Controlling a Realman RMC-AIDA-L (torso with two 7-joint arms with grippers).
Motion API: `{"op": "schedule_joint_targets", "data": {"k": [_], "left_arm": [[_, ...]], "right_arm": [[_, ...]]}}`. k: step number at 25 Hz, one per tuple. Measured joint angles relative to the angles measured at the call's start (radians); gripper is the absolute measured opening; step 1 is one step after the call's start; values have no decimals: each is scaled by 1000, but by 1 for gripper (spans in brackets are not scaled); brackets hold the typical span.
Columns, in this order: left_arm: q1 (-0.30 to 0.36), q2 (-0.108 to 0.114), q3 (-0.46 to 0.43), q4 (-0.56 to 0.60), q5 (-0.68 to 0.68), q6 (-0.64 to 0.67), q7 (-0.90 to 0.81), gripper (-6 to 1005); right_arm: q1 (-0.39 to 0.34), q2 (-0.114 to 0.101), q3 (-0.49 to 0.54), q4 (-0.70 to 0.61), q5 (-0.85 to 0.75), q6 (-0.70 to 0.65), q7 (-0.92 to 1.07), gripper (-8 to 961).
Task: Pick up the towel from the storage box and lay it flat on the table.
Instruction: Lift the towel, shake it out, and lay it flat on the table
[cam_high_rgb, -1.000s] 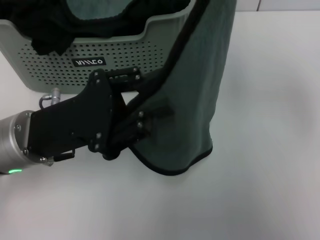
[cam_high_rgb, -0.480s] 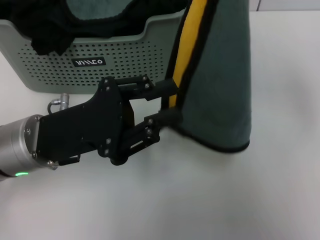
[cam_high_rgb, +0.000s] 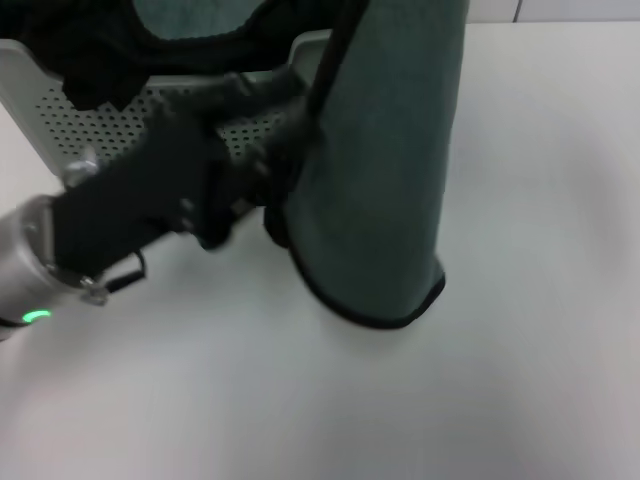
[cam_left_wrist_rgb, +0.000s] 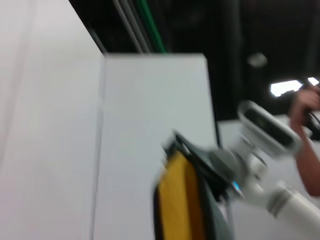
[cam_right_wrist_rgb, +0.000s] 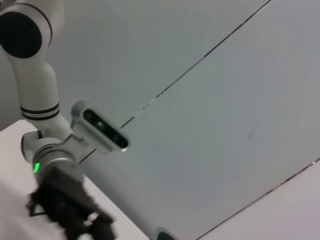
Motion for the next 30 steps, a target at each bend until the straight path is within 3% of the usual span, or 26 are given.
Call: {"op": "schedule_joint_targets", "data": {"k": [8,22,30], "left_arm": [[31,1,2,19,-83,67,2,337],[-28,-2,36,-11,-34,63,4,337],[-38,-1,87,-24,51,57,41,337]], "right_arm": [[2,2,-11,-7,0,13,-3,9],[22,40,-65,-23,1,13,-39,9],[32,37,-26,-29,0,-7,-40,9]]}}
